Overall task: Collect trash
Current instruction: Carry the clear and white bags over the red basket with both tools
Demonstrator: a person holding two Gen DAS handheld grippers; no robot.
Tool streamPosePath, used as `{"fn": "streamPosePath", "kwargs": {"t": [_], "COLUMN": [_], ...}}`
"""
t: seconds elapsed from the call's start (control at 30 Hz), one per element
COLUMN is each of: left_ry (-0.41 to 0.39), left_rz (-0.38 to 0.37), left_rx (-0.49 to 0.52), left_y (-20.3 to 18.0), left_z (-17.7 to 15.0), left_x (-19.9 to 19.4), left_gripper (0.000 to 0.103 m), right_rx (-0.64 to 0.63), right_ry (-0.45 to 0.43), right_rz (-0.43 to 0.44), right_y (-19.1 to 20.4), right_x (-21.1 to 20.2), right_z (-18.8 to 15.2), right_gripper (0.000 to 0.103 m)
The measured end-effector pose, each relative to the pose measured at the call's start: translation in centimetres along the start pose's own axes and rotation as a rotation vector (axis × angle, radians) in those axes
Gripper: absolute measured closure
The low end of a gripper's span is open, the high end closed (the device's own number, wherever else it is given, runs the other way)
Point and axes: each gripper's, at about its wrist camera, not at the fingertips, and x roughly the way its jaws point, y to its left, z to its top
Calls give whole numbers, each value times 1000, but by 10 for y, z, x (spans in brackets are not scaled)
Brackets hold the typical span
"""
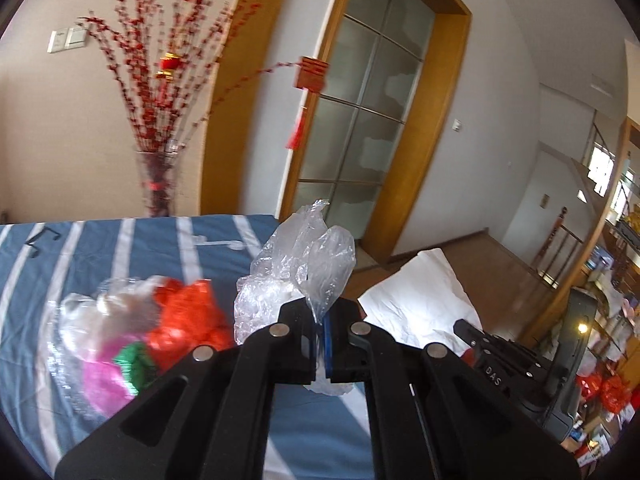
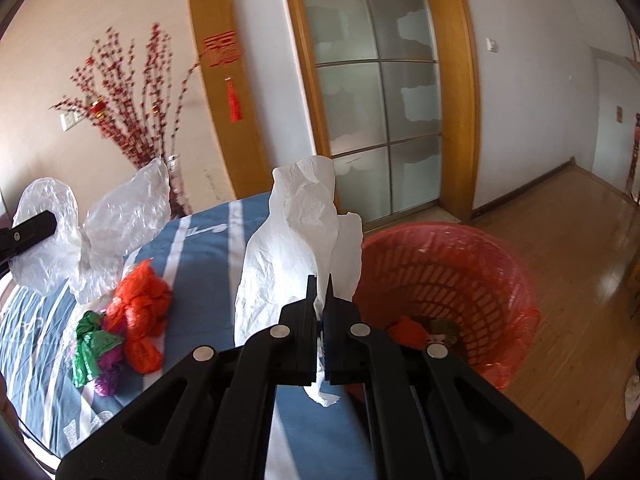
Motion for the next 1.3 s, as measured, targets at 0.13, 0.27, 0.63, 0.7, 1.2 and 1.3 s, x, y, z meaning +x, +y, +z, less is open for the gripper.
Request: {"fn": "streamPosePath", "kwargs": {"t": [0.13, 0.27, 0.63, 0.7, 1.2, 1.3], "left_ry": [21, 36, 84, 93, 197, 242], "left_rz": [-53, -102, -229, -242, -316, -296], "left_rx": [4, 8, 5, 0, -19, -39], "left_y": [-20, -39, -86, -91, -124, -120], "left_z": [-1, -2, -11, -13, -40, -47], "left_x": [19, 36, 89, 97, 171, 186], "left_gripper": [99, 99, 99, 99, 98, 91], "right_rx": [33, 61, 122, 133, 210, 208], "right_ry": [-10, -26, -41, -38, 11, 29], "right_rz": [-31, -68, -133, -138, -156, -168], "right_y": [-20, -40, -84, -91, -125, -127], "right_x": [0, -1, 7, 9, 33, 37], "right_z": [2, 5, 10, 9, 2, -1], "right_gripper": [101, 101, 101, 101, 100, 94]}}
